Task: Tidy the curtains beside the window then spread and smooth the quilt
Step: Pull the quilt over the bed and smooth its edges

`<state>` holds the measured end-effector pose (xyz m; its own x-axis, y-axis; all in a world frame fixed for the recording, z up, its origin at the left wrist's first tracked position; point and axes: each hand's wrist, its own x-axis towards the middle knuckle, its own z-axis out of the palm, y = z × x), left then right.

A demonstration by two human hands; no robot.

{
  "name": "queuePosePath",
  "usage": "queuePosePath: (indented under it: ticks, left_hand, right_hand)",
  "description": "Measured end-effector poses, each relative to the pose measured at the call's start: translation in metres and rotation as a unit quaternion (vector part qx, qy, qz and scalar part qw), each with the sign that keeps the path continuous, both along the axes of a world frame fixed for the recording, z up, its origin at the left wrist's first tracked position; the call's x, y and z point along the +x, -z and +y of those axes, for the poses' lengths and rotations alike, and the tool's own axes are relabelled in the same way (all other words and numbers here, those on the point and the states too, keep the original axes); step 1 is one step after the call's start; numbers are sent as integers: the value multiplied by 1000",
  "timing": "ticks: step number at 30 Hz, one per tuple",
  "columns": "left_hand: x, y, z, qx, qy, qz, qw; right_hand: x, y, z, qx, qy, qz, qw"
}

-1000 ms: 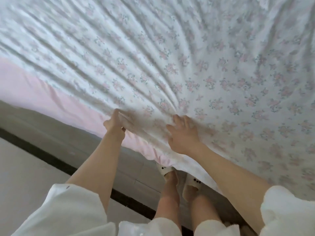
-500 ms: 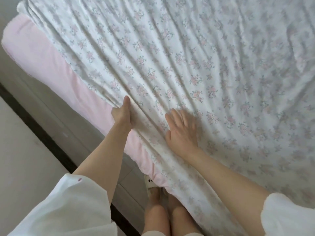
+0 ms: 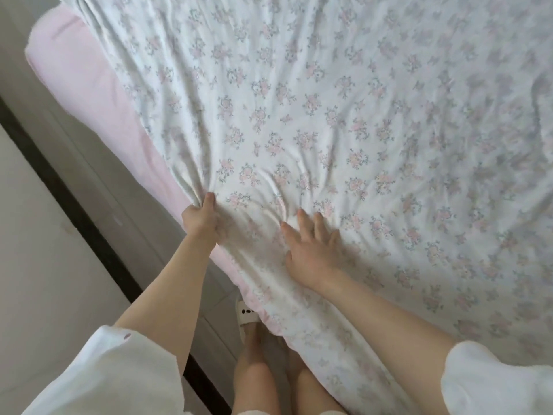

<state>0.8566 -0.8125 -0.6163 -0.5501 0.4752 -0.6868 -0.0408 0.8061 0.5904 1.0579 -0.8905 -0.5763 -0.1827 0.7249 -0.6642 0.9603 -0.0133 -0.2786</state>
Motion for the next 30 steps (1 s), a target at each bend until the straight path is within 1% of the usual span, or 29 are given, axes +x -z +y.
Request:
queuePosePath:
  ticks: [2,3,5,7,9,10,11,13,14,16,17,19,22,24,26,27,29,30]
  left_hand:
    - [-15,2,-9,-7,-42,-10,999]
    - [-25,5,-14,-9,-58,-23,998]
    - [-38,8,-22,-13,-67,-64,996]
    - [-48,14,-21,-28,-61,-75,995]
    - [-51,16,-15,-50,-19,-78,996]
    - [-56,15,-10,-53,-3,-92,994]
    - [-61,15,-4,-52,1,-119,992]
    - [-72,12,11,-35,-16,-184,982]
    - [-83,9,23,-20,-27,-209,977]
    - [-94,3,50,7,-57,-258,964]
    - [-101,1,67,14,-63,-272,960]
    - [-111,-2,99,21,-48,-270,961]
    - [-123,-5,138,12,13,-235,972]
    - [-133,-7,150,6,63,-188,980]
    - [-146,-7,146,-14,106,-139,985]
    - [-156,-7,142,-26,117,-125,985]
    - [-178,-8,133,-49,138,-108,983]
    - [-189,-8,132,-59,150,-98,982]
  right_hand:
    - [-11,0,-3,51,20,4,999]
    - [-17,0,-4,77,8,7,997]
    - [-24,2,-10,98,-57,6,994]
    - [-39,7,-13,57,-124,5,991]
    - [-54,8,-13,-1,-155,-25,988]
    - [-65,6,-9,-13,-146,-42,988]
    - [-73,4,-3,-4,-122,-52,991]
    - [-88,-3,12,73,-38,-27,996]
    - [-101,-4,24,119,2,-10,993]
    - [-117,-2,45,184,26,-5,982]
    - [-127,0,57,194,27,-7,981]
    - [-143,5,80,183,35,7,982]
    - [-166,7,107,172,66,20,983]
    - [-181,6,119,113,86,16,990]
    - [-192,3,129,10,99,8,995]
    - [-198,0,135,-27,87,-3,996]
    - [-208,-4,146,-70,73,-33,994]
    - [-214,-7,152,-67,77,-44,994]
